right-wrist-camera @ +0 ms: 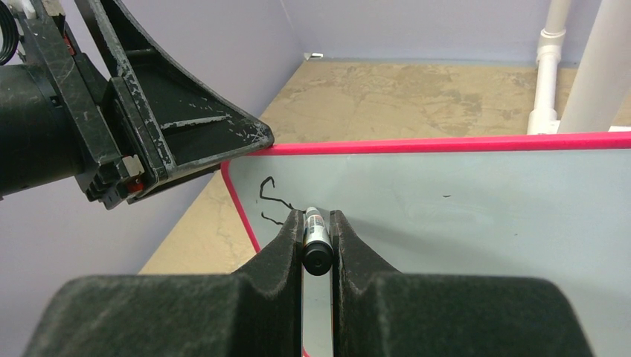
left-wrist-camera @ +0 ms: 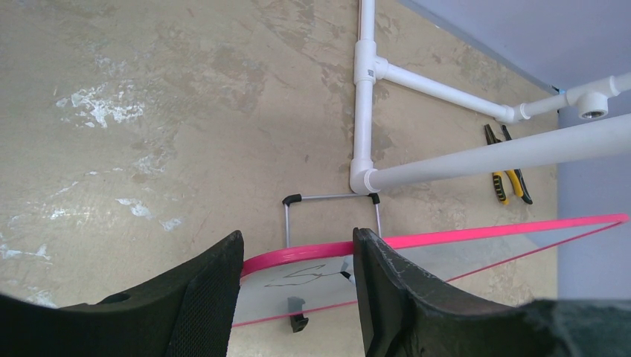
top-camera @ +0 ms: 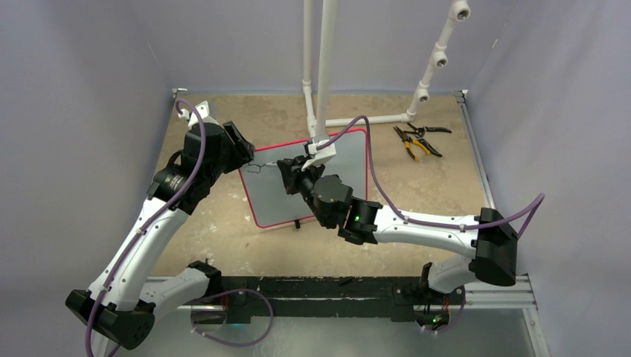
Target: Write a sentence on the whiteboard
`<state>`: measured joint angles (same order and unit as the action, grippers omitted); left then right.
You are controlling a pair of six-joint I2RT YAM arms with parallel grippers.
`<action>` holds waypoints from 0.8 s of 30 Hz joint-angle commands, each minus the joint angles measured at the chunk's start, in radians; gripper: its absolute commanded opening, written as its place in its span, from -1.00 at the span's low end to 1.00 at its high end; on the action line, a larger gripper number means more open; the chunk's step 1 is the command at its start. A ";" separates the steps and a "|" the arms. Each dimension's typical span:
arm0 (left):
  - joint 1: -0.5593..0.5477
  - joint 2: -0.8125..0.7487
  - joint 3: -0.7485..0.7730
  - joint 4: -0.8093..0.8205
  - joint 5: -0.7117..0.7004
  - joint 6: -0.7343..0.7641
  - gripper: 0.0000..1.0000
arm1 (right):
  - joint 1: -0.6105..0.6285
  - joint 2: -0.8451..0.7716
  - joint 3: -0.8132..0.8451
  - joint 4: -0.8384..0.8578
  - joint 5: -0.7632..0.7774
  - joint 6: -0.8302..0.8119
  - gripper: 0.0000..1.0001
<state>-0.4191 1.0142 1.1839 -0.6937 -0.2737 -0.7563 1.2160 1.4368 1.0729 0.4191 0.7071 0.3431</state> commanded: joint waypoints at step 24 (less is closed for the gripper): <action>-0.001 0.002 0.005 -0.009 0.023 0.004 0.05 | -0.009 -0.018 0.022 0.104 -0.059 -0.046 -1.00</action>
<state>-0.4191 1.0134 1.1839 -0.6945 -0.2733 -0.7559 1.2098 1.4075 1.0546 0.5007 0.6617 0.3119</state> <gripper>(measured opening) 0.529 0.123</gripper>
